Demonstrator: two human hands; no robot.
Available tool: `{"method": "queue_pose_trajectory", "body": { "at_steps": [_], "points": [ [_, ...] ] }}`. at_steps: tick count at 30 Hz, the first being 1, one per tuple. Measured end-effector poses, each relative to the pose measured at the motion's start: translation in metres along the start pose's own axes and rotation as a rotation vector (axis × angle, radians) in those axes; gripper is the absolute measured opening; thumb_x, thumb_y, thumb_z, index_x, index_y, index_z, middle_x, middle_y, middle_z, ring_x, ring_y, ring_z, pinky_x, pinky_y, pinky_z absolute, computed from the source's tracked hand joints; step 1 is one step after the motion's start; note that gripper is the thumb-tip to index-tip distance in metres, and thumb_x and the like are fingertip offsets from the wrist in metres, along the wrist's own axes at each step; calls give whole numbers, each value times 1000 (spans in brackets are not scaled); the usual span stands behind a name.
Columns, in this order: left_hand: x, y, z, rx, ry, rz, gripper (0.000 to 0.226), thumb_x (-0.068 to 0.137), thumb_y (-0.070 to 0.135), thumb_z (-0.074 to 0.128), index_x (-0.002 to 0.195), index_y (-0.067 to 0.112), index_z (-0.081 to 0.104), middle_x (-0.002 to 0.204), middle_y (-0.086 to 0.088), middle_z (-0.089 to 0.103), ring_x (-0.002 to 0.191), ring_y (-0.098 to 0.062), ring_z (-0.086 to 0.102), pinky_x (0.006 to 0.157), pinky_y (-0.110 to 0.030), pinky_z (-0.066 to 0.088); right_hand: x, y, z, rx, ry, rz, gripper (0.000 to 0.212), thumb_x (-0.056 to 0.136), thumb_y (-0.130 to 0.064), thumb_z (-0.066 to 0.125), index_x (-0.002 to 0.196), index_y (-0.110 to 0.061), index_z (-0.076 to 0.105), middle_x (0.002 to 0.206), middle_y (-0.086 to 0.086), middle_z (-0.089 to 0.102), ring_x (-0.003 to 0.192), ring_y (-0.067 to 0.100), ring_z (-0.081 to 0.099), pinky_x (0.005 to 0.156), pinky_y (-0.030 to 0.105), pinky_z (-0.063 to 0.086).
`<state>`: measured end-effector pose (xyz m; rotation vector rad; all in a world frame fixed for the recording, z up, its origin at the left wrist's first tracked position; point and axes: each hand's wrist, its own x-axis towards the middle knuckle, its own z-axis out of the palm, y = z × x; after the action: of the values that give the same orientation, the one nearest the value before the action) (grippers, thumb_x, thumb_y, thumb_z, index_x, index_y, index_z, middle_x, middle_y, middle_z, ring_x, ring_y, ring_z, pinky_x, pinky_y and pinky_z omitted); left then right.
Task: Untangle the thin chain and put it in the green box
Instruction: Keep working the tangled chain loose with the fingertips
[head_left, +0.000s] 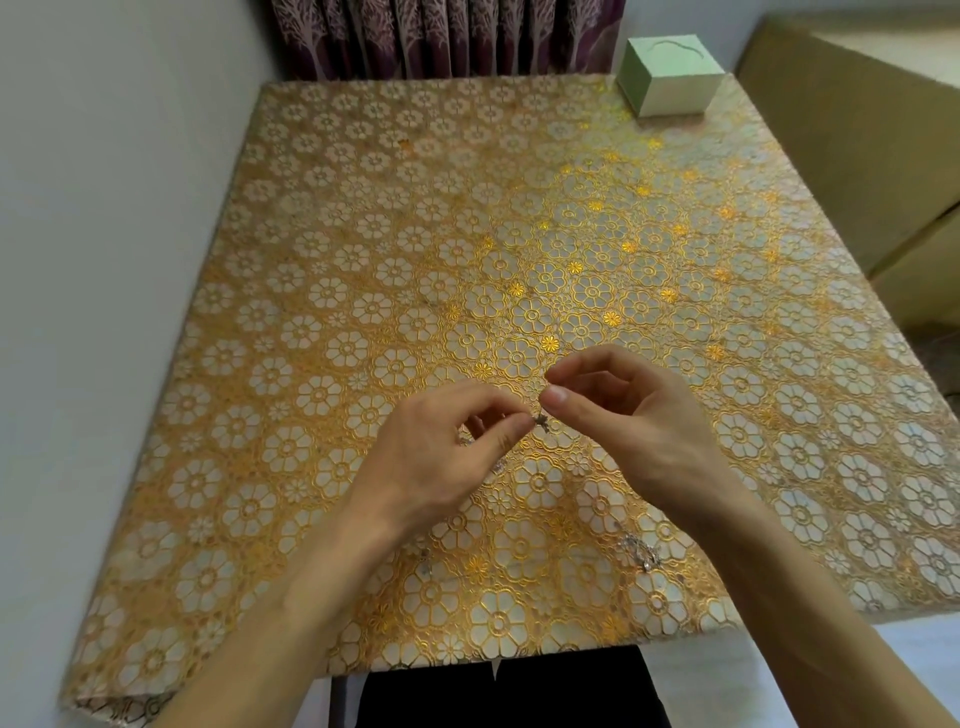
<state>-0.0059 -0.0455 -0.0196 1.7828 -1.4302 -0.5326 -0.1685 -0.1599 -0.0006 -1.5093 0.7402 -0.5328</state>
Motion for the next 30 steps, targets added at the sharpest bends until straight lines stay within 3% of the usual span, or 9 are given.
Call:
{"method": "queue_pose_trajectory", "body": {
  "at_steps": [5, 10, 14, 18, 20, 24, 28, 30],
  "points": [
    [0, 3, 1, -34, 80, 111, 16, 93, 34, 67, 100, 23, 76, 90, 16, 69, 84, -6, 64, 73, -11, 43, -1, 3, -5, 34, 76, 19, 12, 87, -19, 77, 98, -21, 72, 86, -2, 74, 79, 15, 64, 70, 19, 52],
    [-2, 7, 4, -86, 141, 172, 13, 94, 27, 66, 103, 22, 74, 94, 9, 71, 85, -12, 66, 74, -19, 47, -3, 8, -4, 26, 29, 45, 14, 84, -23, 76, 96, -19, 71, 86, 0, 75, 76, 11, 64, 64, 15, 47],
    [-5, 11, 5, -166, 224, -27, 9, 94, 35, 65, 98, 30, 72, 90, 16, 70, 85, -12, 66, 70, -26, 51, -6, 11, -4, 27, 8, 39, 7, 89, -21, 73, 96, -22, 72, 84, -4, 73, 72, 11, 56, 60, 14, 43],
    [-6, 14, 8, -419, 183, -240, 11, 96, 29, 65, 93, 23, 73, 79, 6, 69, 78, -13, 66, 73, -33, 56, -9, 17, -6, -47, 4, 21, 9, 92, -21, 71, 98, -27, 72, 87, -7, 72, 79, 13, 62, 72, 25, 51],
    [-4, 17, 8, -554, 188, -296, 13, 98, 21, 62, 90, 18, 73, 75, 4, 68, 76, -13, 65, 71, -28, 54, -10, 19, -3, -120, 22, 3, 11, 92, -20, 71, 99, -28, 72, 90, -10, 72, 84, 7, 66, 77, 27, 51],
    [-1, 22, 7, -663, 195, -388, 16, 97, 21, 61, 92, 13, 74, 71, 4, 67, 74, -10, 64, 75, -28, 50, -13, 18, 1, -285, 160, -81, 14, 90, -28, 72, 102, -36, 69, 101, -20, 70, 101, 2, 65, 89, 28, 48],
    [-1, 23, 8, -676, 214, -425, 16, 97, 22, 63, 93, 14, 76, 69, 4, 67, 73, -11, 64, 75, -30, 51, -20, 12, 9, -201, 193, -123, 3, 87, -31, 75, 89, -32, 74, 83, -7, 71, 75, 11, 65, 66, 30, 53],
    [-1, 23, 9, -672, 214, -429, 15, 96, 23, 64, 92, 16, 76, 69, 4, 67, 72, -10, 64, 72, -26, 51, -22, 10, 14, -183, 169, -117, 2, 87, -32, 76, 88, -30, 77, 80, -6, 72, 72, 17, 64, 64, 33, 51]
  ]
}}
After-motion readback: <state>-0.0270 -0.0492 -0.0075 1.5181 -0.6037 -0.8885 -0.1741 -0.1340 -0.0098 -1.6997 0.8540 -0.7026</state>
